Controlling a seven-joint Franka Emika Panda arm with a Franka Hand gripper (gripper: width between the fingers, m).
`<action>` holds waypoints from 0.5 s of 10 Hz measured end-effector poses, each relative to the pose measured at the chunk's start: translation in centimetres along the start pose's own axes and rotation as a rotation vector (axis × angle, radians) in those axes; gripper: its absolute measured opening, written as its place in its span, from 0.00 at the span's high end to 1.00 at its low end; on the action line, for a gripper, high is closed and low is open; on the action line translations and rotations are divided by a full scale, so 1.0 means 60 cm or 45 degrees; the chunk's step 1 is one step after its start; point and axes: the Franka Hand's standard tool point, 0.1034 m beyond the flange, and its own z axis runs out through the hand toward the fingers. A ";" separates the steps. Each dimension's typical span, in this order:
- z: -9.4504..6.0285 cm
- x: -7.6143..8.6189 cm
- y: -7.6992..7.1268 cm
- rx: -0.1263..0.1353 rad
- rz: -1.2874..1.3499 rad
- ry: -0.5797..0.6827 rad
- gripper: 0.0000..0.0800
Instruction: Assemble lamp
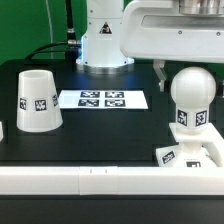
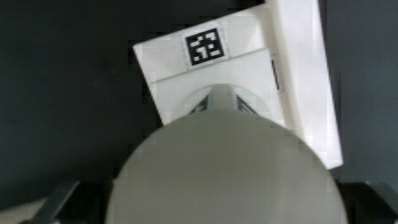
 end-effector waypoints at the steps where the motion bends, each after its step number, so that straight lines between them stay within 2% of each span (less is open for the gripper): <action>1: 0.000 0.001 0.000 0.002 0.138 -0.007 0.28; 5: 0.001 -0.001 -0.002 0.015 0.599 -0.027 0.28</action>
Offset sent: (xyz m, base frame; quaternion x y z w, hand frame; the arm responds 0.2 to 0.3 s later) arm 0.0023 0.0001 -0.0031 -0.0153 -0.0079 0.2158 0.9763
